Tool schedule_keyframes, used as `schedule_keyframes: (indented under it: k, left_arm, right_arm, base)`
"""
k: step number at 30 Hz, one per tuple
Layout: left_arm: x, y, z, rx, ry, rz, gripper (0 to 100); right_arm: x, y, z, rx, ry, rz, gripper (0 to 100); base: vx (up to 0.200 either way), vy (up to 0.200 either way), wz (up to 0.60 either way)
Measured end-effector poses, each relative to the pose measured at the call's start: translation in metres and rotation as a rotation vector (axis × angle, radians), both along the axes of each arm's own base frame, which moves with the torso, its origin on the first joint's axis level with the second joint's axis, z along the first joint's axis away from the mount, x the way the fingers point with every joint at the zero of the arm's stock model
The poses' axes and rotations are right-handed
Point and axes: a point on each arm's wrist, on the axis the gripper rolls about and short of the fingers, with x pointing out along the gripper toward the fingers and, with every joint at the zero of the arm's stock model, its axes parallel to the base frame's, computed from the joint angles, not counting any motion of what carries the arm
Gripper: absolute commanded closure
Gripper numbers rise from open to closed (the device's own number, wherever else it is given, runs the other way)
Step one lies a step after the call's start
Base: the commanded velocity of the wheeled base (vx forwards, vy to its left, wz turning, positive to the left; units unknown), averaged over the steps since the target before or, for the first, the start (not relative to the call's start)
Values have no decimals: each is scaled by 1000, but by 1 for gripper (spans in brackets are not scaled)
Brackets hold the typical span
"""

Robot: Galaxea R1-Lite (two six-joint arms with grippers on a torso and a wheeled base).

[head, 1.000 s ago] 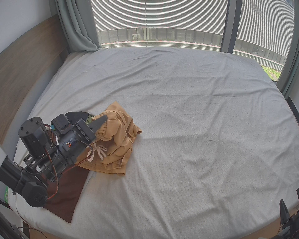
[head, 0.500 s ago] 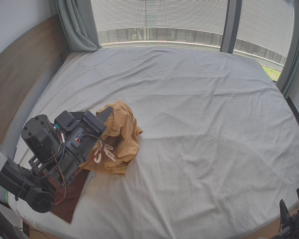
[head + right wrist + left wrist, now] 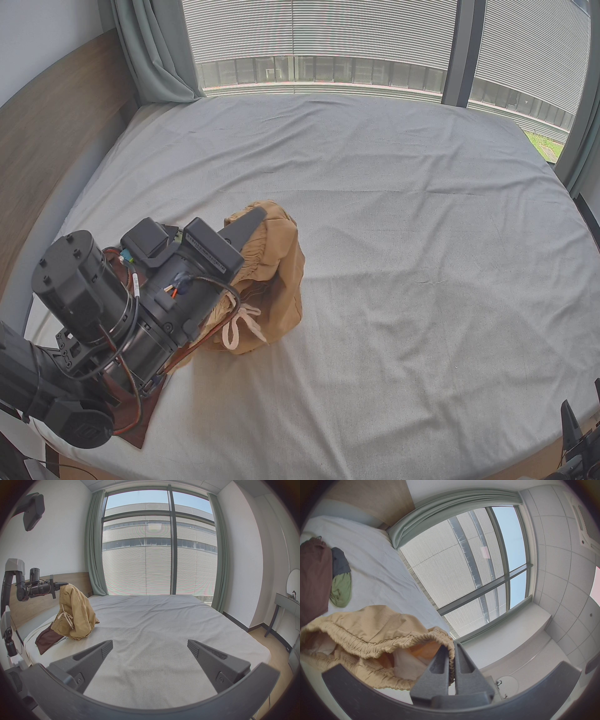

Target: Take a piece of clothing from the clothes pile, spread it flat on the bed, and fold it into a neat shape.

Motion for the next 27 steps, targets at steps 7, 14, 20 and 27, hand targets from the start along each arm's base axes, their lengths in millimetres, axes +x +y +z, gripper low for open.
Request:
schedule_keyframes:
  k: [7,14,20,27]
  left_arm:
    - [-9,-16,12,-58,-2,-56,100]
    - [-15,-37,26,-78,25,-126,100]
    - [-17,-53,38,-109,49,-173,100]
    - [-20,-70,35,-113,67,-221,100]
  right_arm:
    - [0,0,0,0,0,0,0]
    - [0,0,0,0,0,0,0]
    - [0,0,0,0,0,1,0]
    - [0,0,0,0,0,1,0]
  base:
    - [0,0,0]
    - [0,0,0]
    - [0,0,0]
    - [0,0,0]
